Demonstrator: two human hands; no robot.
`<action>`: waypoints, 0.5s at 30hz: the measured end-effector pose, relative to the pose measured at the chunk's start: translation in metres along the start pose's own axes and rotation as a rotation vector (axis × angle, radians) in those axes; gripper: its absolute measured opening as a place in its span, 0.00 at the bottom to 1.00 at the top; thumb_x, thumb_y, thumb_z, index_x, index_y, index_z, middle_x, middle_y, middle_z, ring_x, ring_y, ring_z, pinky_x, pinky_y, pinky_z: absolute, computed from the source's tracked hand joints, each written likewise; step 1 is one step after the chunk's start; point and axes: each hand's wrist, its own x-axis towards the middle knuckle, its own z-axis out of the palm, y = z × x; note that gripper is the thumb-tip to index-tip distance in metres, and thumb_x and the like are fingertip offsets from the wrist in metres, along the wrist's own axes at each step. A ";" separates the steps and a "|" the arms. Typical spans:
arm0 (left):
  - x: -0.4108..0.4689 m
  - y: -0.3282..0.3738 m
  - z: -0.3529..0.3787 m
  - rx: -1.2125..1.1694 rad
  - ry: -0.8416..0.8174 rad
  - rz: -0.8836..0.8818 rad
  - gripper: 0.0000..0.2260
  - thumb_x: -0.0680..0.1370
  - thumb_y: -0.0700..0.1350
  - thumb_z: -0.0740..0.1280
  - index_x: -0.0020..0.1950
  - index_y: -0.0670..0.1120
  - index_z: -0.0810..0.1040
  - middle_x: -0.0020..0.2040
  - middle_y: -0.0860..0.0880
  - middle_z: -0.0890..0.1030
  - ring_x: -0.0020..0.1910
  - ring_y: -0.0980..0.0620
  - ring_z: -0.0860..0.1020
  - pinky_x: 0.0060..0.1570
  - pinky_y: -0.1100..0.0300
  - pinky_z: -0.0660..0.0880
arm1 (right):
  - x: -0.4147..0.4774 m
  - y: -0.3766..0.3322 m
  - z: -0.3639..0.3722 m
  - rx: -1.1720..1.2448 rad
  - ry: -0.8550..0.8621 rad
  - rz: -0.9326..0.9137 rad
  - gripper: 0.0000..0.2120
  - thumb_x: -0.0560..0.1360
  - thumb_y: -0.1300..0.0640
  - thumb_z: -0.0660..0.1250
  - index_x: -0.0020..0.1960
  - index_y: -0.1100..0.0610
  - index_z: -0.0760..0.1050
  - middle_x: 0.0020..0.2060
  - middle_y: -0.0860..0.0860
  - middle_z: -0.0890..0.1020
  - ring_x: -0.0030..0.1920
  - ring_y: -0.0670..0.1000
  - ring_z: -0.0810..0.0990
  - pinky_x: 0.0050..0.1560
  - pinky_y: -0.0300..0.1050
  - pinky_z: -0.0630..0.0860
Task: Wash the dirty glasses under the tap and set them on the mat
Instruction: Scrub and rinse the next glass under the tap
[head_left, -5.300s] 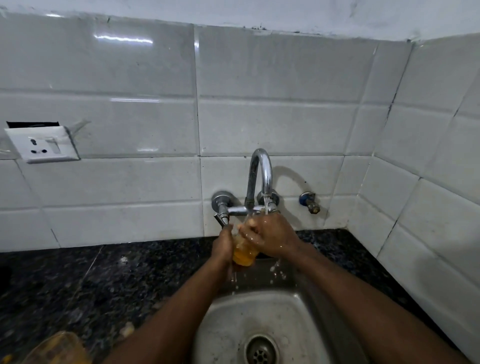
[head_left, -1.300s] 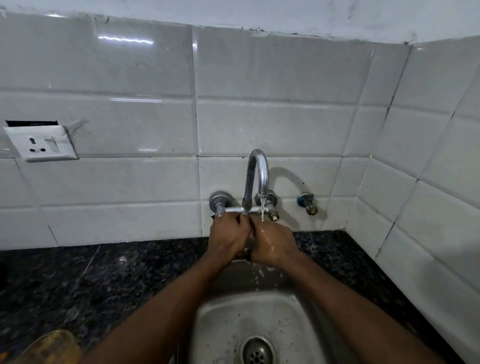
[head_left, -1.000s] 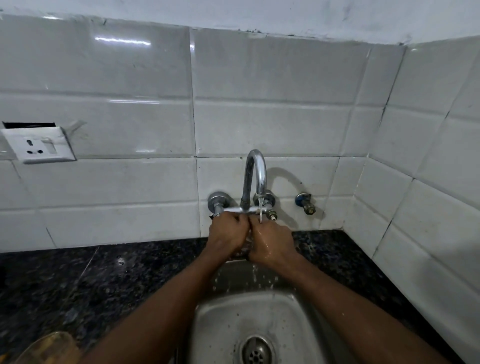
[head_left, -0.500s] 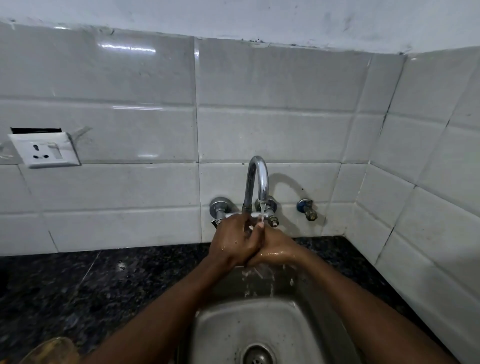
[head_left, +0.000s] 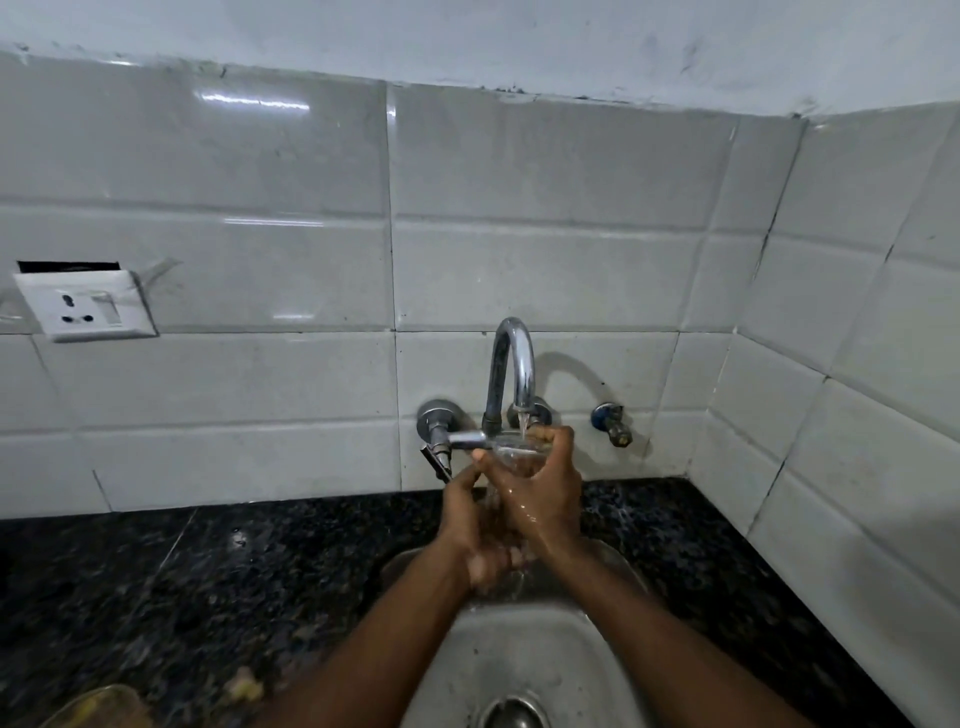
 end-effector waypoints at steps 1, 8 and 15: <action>0.003 -0.003 0.002 -0.028 0.038 0.047 0.29 0.79 0.63 0.56 0.55 0.40 0.84 0.49 0.38 0.84 0.48 0.42 0.80 0.45 0.51 0.77 | 0.000 -0.003 0.001 0.034 0.055 0.009 0.30 0.65 0.47 0.80 0.56 0.51 0.66 0.46 0.47 0.81 0.42 0.43 0.81 0.35 0.28 0.75; 0.008 0.014 -0.007 0.658 0.494 0.854 0.07 0.80 0.46 0.68 0.48 0.43 0.82 0.43 0.49 0.83 0.42 0.51 0.81 0.38 0.65 0.74 | 0.028 -0.006 -0.031 -0.081 -0.393 0.232 0.17 0.76 0.46 0.69 0.61 0.45 0.67 0.47 0.48 0.81 0.45 0.50 0.84 0.45 0.47 0.83; 0.004 0.020 -0.010 0.811 0.317 1.036 0.08 0.82 0.43 0.63 0.45 0.52 0.78 0.40 0.52 0.82 0.39 0.54 0.81 0.41 0.53 0.82 | 0.046 -0.030 -0.055 -0.381 -1.081 0.219 0.14 0.74 0.57 0.71 0.58 0.54 0.75 0.51 0.53 0.82 0.51 0.53 0.83 0.55 0.49 0.81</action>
